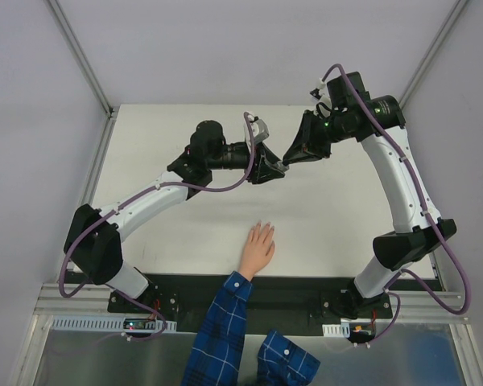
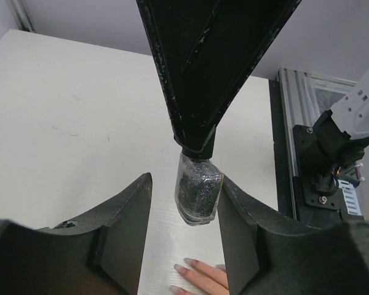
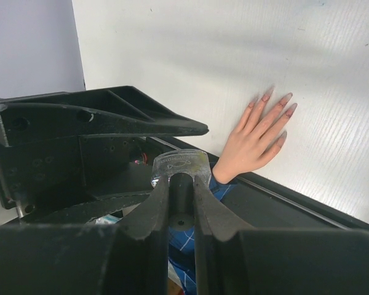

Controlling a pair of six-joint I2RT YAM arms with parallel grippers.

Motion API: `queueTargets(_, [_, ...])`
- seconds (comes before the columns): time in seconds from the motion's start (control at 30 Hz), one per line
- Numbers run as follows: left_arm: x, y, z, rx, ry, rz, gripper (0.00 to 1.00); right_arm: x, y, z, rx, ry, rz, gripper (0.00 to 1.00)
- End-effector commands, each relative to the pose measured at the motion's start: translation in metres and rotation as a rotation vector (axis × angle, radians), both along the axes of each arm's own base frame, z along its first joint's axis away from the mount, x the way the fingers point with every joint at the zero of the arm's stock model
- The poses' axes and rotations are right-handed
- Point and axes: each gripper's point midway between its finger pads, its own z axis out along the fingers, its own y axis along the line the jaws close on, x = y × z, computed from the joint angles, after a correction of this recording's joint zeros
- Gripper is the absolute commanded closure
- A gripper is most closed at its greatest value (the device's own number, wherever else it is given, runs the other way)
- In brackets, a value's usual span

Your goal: Paint the nails

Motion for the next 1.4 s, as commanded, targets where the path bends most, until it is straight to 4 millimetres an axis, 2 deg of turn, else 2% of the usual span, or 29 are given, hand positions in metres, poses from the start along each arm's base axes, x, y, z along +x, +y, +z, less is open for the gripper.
queueTargets(0.0, [0.000,-0.007,0.017,-0.019,-0.071,-0.016,0.55,-0.009,0.000,0.011,0.014,-0.001,-0.003,0.99])
queueTargets(0.23, [0.001,-0.011,0.018,-0.019,-0.072,-0.016,0.62,-0.010,0.002,0.009,0.009,0.006,0.002,0.99])
queueTargets(0.37, [0.001,-0.012,0.021,-0.023,-0.076,-0.016,0.57,-0.009,0.002,0.007,0.006,0.013,0.003,0.99])
queueTargets(0.43, [0.001,-0.013,0.021,-0.023,-0.076,-0.019,0.58,-0.009,0.003,0.007,0.008,0.014,0.005,0.99])
queueTargets(0.73, [0.001,-0.012,0.014,0.001,-0.078,-0.018,0.80,-0.009,0.002,0.010,0.011,0.003,0.004,0.99])
queueTargets(0.77, [0.002,-0.012,0.014,0.004,-0.082,-0.014,0.85,-0.009,0.002,0.010,0.012,0.003,0.006,0.99])
queueTargets(0.8, [0.003,-0.012,0.014,0.008,-0.082,-0.011,0.97,-0.010,0.004,0.011,0.017,0.004,0.013,0.99])
queueTargets(0.87, [0.007,-0.011,0.013,0.021,-0.075,0.017,1.00,-0.010,0.005,0.011,0.024,-0.007,0.034,0.86])
queueTargets(0.9, [0.008,-0.009,0.014,0.026,-0.070,0.025,1.00,-0.010,0.005,0.013,0.028,-0.016,0.048,0.77])
queueTargets(0.93, [0.007,-0.008,0.015,0.034,-0.063,0.026,1.00,-0.011,0.004,0.011,0.021,-0.019,0.057,0.61])
queueTargets(1.0, [0.005,-0.004,0.020,0.038,-0.029,0.044,1.00,-0.011,-0.003,0.011,-0.010,-0.067,0.081,0.48])
queueTargets(1.03, [0.003,-0.002,0.020,0.039,-0.029,0.050,1.00,-0.010,-0.005,0.010,-0.018,-0.086,0.093,0.38])
queueTargets(1.1, [-0.004,0.002,0.022,0.026,0.047,0.065,1.00,-0.013,-0.011,0.012,-0.040,-0.145,0.128,0.31])
queueTargets(1.13, [-0.007,0.004,0.019,0.027,0.073,0.068,1.00,-0.010,-0.009,0.018,-0.024,-0.191,0.137,0.26])
queueTargets(1.17, [-0.010,0.004,0.021,0.016,0.117,0.072,1.00,-0.011,-0.007,0.016,-0.010,-0.201,0.155,0.24])
queueTargets(1.2, [-0.012,0.006,0.028,-0.006,0.115,0.077,1.00,-0.013,-0.002,0.022,0.025,-0.230,0.173,0.22])
queueTargets(1.23, [-0.013,0.007,0.033,-0.025,0.122,0.082,1.00,-0.011,0.001,0.040,0.068,-0.322,0.176,0.20])
queueTargets(1.27, [-0.016,0.008,0.030,-0.036,0.165,0.091,1.00,-0.012,0.005,0.036,0.083,-0.328,0.180,0.18])
queueTargets(1.3, [-0.017,0.010,0.043,-0.083,0.140,0.098,1.00,-0.011,0.007,0.043,0.102,-0.364,0.172,0.18])
queueTargets(1.33, [-0.017,0.011,0.041,-0.099,0.180,0.118,1.00,-0.007,0.010,0.056,0.143,-0.420,0.141,0.17])
queueTargets(1.37, [-0.017,0.012,0.044,-0.120,0.183,0.122,1.00,-0.006,0.011,0.059,0.162,-0.429,0.122,0.18])
